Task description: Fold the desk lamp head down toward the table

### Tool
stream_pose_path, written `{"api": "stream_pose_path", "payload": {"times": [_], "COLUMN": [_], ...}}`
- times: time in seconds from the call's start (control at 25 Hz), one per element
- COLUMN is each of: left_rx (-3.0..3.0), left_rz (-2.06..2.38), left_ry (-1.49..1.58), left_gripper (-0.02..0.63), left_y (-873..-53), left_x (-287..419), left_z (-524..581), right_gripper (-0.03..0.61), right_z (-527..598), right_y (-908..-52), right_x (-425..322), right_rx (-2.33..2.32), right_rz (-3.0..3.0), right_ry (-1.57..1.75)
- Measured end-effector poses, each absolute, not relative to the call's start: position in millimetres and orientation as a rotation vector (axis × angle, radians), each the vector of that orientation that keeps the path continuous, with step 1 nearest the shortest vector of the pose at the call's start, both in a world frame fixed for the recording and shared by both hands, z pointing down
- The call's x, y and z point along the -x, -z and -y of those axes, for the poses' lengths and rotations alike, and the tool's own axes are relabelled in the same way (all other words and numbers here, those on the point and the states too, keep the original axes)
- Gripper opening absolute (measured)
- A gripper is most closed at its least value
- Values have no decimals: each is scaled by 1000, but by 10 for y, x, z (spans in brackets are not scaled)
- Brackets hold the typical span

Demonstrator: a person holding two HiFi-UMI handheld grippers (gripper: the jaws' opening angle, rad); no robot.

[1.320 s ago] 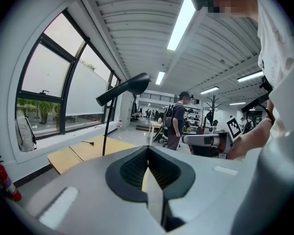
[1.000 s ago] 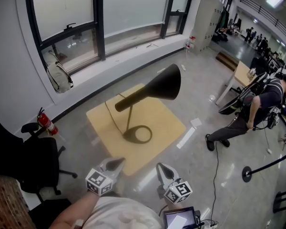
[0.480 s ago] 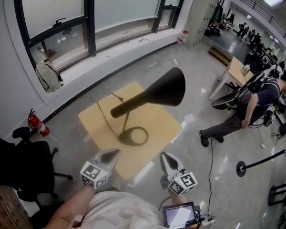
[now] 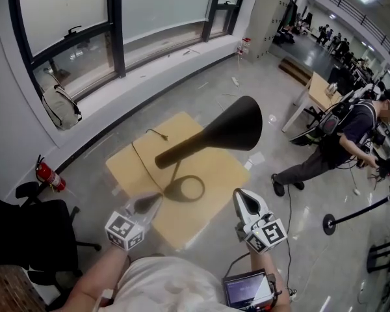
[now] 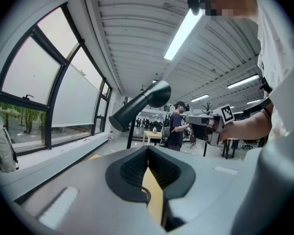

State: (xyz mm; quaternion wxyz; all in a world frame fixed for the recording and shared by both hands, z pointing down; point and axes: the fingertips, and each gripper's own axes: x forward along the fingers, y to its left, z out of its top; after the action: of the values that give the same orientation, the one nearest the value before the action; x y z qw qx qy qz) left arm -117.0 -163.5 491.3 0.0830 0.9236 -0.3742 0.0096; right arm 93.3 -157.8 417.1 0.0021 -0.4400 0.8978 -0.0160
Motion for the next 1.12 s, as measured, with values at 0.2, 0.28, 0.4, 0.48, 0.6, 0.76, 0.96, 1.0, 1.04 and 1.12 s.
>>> {"api": "stream_pose_path", "payload": {"times": [0.2,0.28,0.4,0.48,0.6,0.76,0.96,1.0,1.04,1.12], "left_rx": [-2790,-2802,-2827,-2858,-2894,-2921,-2955,-2961,-2967,-2974], "left_rz": [1103,1108,1107,1105,1101,1091,1041,1030,1021,1010], "left_ry": [-33,-27,1,18,68,126,111,109,107,98], "left_gripper": [2,2,3,11,26,40,80,91,98,115], "left_y": [-4885,-4828,-4699,-4595,-4414,-4209,-4144,-4143,-4146,-4158], "left_x": [1303,1344,1360,1363,1387,1446,1423,1418,1416,1411], "left_z": [1849,1927,2002,2038,2110,2239,2363,2376,2387,2419], "right_gripper": [14,14,15,15,17,26,61,67,78,106], "right_z": [1702,1741,1814,1871,1945,2049,2122,2128,2133,2166], "right_y": [-3769,-3606,-3412,-3271,-3013,-2696,-2390,-2350,-2318,-2268], "right_x": [-915,-892,-896,-919,-943,-924,-821,-775,-727,-650], "right_rx": [1354,1355,1411,1460,1509,1561,1584,1593,1602,1635], "right_rz": [-2807,-2817,-2819,-2798,-2761,-2732,-2727,-2733,-2741,-2751], "right_ry": [-52,-103,-160,-190,-254,-327,-433,-473,-516,-602]}}
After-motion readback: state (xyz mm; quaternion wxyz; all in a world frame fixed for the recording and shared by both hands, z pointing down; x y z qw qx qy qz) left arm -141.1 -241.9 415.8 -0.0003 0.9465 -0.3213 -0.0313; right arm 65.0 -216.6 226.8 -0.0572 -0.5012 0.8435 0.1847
